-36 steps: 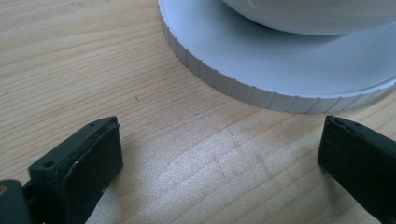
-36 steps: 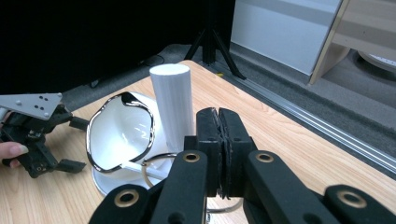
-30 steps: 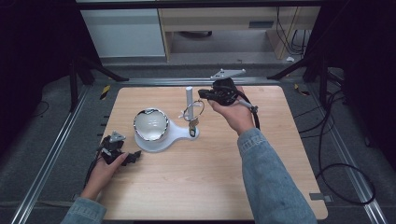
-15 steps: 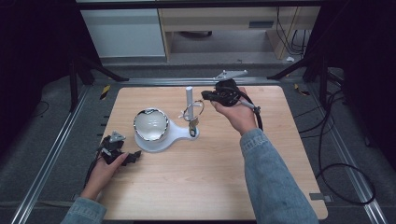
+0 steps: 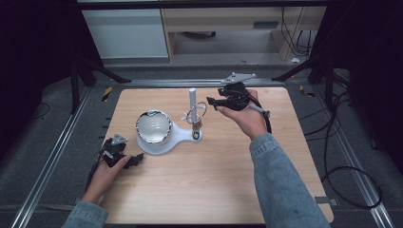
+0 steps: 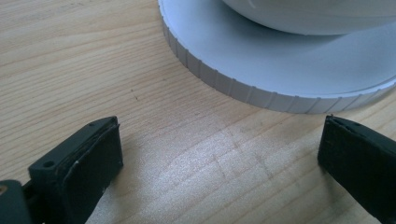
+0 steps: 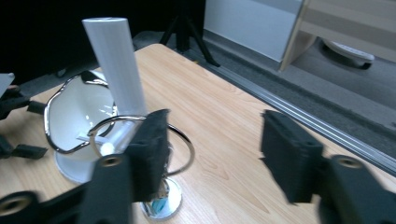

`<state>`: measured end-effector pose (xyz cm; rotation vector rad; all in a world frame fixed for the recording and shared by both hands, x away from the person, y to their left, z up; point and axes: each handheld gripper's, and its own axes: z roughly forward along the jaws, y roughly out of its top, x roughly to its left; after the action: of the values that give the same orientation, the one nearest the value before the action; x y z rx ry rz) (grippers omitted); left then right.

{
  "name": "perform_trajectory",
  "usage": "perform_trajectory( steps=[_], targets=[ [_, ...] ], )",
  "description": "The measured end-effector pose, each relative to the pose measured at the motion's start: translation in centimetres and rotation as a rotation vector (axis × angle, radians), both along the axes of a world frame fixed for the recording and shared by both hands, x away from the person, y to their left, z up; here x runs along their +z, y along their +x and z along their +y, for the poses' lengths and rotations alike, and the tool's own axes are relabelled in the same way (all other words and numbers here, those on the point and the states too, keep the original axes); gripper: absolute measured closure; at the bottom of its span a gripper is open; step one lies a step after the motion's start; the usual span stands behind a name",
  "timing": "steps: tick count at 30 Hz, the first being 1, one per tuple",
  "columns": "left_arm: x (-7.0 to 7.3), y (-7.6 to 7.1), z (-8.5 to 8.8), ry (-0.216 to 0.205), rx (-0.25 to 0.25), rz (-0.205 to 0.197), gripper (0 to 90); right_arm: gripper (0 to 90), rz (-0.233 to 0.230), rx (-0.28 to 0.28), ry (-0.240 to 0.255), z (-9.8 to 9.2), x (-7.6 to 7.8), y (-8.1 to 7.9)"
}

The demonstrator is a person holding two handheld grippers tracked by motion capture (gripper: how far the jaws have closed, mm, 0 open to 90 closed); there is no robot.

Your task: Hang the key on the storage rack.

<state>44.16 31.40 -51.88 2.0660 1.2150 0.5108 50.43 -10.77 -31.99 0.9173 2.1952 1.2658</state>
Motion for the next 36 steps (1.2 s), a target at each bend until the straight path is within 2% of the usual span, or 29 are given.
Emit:
perform_trajectory(
  steps=[1,5,7,12,16,23,32,36],
  targets=[
    [0.0,0.0,0.0,0.0,0.0,0.0,0.0,34.6,-0.002,-0.01,0.002,-0.2,0.0,-0.1],
    [0.0,0.0,0.0,0.0,0.0,0.0,0.0,24.3,-0.014,-0.026,-0.002,-0.7,0.1,-0.3],
    [0.0,0.0,0.0,0.0,0.0,0.0,0.0,18.0,-0.006,-0.031,0.004,-1.0,0.2,-0.3],
    [0.0,0.0,0.0,0.0,0.0,0.0,0.0,9.9,-0.016,-0.028,-0.007,-1.4,0.2,-0.6],
    [0.0,0.0,0.0,-0.001,0.0,0.0,0.0,8.0,-0.024,-0.017,0.002,-1.6,0.1,-1.0],
    [0.0,0.0,0.0,0.0,0.0,0.0,0.0,7.0,-0.021,-0.027,-0.012,-2.0,-0.3,-1.8],
    [0.0,0.0,0.0,0.0,0.0,0.0,0.0,6.4,-0.039,-0.055,-0.056,-3.7,-1.9,-3.7],
    [0.0,0.0,0.0,0.0,0.0,0.0,0.0,6.4,-0.036,-0.074,-0.06,-4.7,-2.8,-4.3]
  ],
)
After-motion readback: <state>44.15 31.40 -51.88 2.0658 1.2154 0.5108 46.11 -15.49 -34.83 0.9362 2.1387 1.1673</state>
